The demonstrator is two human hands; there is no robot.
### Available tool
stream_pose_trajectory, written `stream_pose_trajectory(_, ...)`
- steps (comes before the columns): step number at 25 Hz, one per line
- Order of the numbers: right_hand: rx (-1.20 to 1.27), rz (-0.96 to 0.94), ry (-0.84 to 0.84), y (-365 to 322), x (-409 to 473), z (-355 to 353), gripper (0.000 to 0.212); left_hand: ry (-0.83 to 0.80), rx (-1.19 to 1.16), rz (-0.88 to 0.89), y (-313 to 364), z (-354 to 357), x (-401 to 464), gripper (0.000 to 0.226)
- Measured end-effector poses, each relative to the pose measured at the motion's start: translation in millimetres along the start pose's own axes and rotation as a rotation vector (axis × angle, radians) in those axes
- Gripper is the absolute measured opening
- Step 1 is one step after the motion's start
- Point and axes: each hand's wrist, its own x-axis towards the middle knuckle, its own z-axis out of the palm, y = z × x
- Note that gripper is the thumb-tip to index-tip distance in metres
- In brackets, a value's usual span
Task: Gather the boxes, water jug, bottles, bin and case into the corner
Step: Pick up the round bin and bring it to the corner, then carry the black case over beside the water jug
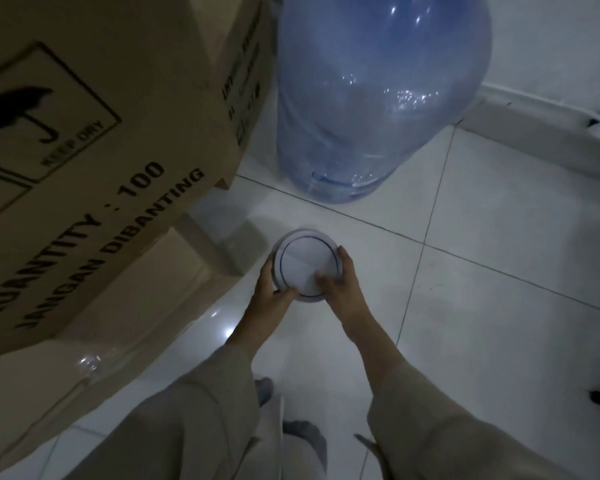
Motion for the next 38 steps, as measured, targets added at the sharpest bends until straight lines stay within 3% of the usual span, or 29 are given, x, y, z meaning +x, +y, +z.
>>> stream_pose_trajectory(7,-0.153,0.103,-0.100,0,-7,2,0.044,-0.075,0.117,-0.146,-3,-13,-5,0.063)
stream_pose_trajectory(13,-0.295,0.073,-0.182,-79,-78,4,0.037,0.008,0.194,-0.012,72,-39,-85,0.034)
stream_pose_trajectory(20,-0.321,-0.213,-0.371,-267,-228,8,0.028,0.196,0.203,0.250,204,-92,-276,0.027)
stream_pose_trajectory(26,-0.341,-0.575,-0.535,-400,-375,25,0.026,0.535,0.229,0.422,276,-155,-492,0.025)
stream_pose_trajectory(31,-0.570,-0.758,-0.820,-412,-484,100,0.022,0.908,0.104,0.418,230,-201,-652,0.026)
stream_pose_trajectory(38,-0.937,-0.884,-1.394,-308,-678,216,0.018,1.368,-0.132,0.238,44,-201,-854,0.024)
